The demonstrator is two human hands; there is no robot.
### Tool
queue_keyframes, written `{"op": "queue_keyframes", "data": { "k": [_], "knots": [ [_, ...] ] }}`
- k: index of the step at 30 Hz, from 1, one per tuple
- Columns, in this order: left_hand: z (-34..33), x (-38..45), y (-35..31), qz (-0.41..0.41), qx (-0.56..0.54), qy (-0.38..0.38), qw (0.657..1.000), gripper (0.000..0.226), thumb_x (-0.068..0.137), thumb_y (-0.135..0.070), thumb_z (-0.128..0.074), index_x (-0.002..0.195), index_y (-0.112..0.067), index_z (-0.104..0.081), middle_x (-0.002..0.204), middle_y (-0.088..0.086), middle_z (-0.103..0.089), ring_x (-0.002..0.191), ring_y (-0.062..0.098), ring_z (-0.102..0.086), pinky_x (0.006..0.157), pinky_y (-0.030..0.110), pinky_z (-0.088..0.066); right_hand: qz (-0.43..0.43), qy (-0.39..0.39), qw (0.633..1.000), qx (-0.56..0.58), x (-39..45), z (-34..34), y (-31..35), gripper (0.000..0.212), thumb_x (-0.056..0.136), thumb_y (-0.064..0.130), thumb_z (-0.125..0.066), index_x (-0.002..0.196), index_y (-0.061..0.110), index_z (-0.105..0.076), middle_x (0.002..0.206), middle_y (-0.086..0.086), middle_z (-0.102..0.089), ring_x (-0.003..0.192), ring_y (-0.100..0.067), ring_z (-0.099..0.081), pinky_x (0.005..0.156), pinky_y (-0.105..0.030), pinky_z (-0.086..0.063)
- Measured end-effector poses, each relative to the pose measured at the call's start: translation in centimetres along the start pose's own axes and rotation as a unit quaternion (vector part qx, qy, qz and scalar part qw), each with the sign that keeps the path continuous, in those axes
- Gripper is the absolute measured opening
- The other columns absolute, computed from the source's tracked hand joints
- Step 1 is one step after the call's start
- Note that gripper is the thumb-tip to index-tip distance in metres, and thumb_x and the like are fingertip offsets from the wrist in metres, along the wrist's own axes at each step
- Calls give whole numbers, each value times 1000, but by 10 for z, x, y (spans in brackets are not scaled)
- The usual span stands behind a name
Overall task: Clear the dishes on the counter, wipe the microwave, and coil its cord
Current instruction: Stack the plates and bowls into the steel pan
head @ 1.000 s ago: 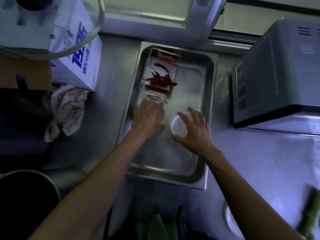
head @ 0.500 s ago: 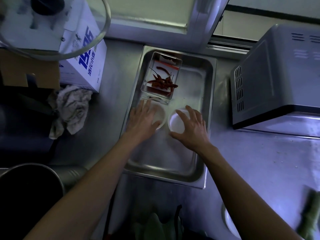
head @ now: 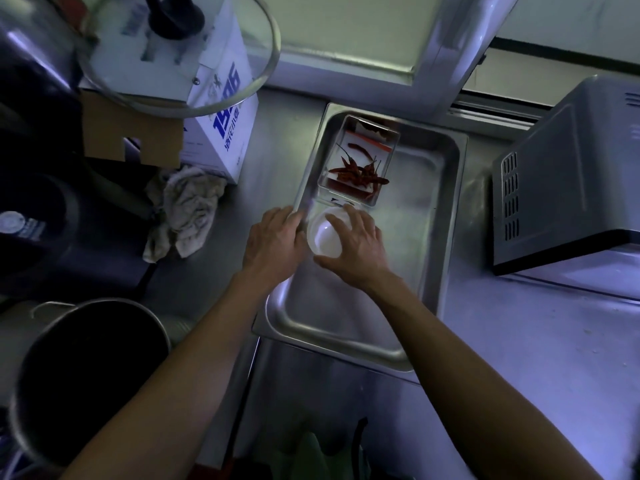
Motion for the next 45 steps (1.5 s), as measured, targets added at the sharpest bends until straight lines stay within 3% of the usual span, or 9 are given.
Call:
{"op": "queue_keyframes", "data": {
  "k": [13,19,25,33,39,43,45],
  "knots": [
    [-8,1,15,29,-17,13,999,39,92,-20,-57,130,-9,-57,131,10,-58,122,33,-49,98,52,-45,-4,30,999,-42,24,-30,-9,92,73,62,-75,149,33,-32,163,-7,-15,147,-34,-15,116,-50,-28],
    [-9,0,12,29,-24,16,999,39,93,-19,-56,131,-9,-57,130,11,-58,122,33,-49,98,52,-45,7,38,997,-67,25,-40,-11,85,79,67,-65,149,31,-32,166,-7,-4,152,-35,-4,123,-50,-14],
    [-2,-5,8,36,-27,21,999,43,94,-21,-55,136,-11,-54,137,10,-55,128,32,-46,102,52,-42,-4,58,996,-68,20,-38,-8,82,87,69,-54,153,33,-20,167,-5,8,153,-31,10,124,-53,-5],
    [12,-17,-17,-3,-18,11,1000,43,94,-23,-56,136,-14,-53,135,5,-57,128,28,-46,97,50,-46,-35,7,998,-46,-30,-13,-17,72,96,60,-46,154,26,-20,167,-8,-8,154,-28,-3,123,-49,-12],
    [4,-33,-63,-47,16,37,998,48,95,-33,-55,141,-20,-47,140,3,-55,125,26,-51,97,45,-46,-90,-26,996,-9,-89,15,-40,69,97,58,-46,155,29,-22,167,-5,-12,154,-24,-6,123,-45,-12],
    [-9,-53,-101,-94,19,52,994,43,95,-31,-56,137,-21,-50,133,3,-60,118,27,-57,84,46,-54,-128,-51,990,16,-142,33,-64,66,98,54,-49,155,27,-28,166,-5,-17,153,-25,-13,122,-45,-20],
    [-19,-67,-122,-119,25,67,990,46,96,-32,-54,141,-21,-47,137,2,-57,123,26,-53,88,47,-52,-144,-61,987,20,-172,39,-77,66,98,52,-51,154,25,-30,165,-7,-19,152,-26,-15,122,-44,-21]
  ]
}}
Point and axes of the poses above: each hand's wrist, its own x-axis towards the middle knuckle, its own z-axis out of the back of the hand, y = z × x, the point moved 2 cm from there along x, towards the middle knuckle
